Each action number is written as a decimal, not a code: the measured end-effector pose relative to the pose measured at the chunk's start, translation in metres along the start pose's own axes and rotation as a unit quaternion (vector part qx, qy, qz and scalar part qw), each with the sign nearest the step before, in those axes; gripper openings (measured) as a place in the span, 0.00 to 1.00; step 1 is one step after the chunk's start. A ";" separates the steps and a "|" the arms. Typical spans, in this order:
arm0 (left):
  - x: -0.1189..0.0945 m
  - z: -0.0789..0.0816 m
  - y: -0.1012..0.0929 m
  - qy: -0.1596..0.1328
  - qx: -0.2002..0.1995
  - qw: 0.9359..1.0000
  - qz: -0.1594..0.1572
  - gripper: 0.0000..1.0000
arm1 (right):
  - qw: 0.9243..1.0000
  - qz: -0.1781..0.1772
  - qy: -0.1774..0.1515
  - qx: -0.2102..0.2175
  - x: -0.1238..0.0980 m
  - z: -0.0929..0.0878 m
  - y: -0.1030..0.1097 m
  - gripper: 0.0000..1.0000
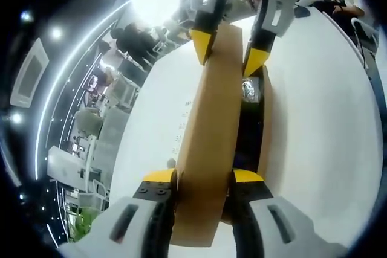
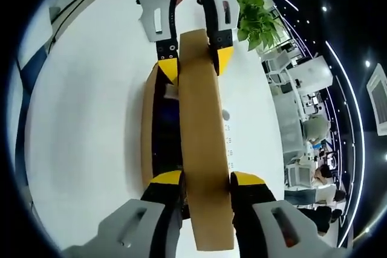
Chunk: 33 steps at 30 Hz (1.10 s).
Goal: Operate the shoe box by opening the lid, removing the specified soft item, and placing it in the target area until the item is outside and the box remains undamaged.
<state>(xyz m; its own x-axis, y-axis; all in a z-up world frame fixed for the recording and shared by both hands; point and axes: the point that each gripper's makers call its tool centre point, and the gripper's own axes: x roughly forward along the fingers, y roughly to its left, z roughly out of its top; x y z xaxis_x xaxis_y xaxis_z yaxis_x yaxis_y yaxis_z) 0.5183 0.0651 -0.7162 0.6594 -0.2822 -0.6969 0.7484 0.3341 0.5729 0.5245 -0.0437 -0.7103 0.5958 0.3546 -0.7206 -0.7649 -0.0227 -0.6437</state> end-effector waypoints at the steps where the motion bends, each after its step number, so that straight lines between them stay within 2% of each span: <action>1: 0.000 0.001 0.000 0.000 0.001 1.000 -0.002 0.34 | 1.000 0.000 0.001 -0.002 0.001 0.000 0.000 0.29; 4: 0.000 0.004 0.001 -0.003 -0.001 1.000 -0.005 0.34 | 0.999 -0.008 0.006 -0.036 0.005 -0.001 -0.003 0.30; 11: -0.002 0.009 0.006 -0.012 -0.008 1.000 -0.006 0.34 | 0.999 -0.019 0.005 -0.039 0.011 -0.004 -0.013 0.30; 28: -0.001 0.009 0.018 -0.026 -0.026 0.999 -0.021 0.34 | 1.000 0.015 -0.003 -0.024 0.010 0.000 -0.024 0.30; 33: 0.001 0.008 0.018 -0.020 -0.009 1.000 -0.018 0.34 | 1.000 0.015 0.002 -0.027 0.011 0.000 -0.023 0.30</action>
<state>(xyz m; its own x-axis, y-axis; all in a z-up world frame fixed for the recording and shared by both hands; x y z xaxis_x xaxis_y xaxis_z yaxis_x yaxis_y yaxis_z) 0.5324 0.0637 -0.7030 0.6344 -0.3304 -0.6988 0.7707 0.3395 0.5392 0.5484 -0.0392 -0.7037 0.5731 0.3500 -0.7410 -0.7687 -0.0837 -0.6341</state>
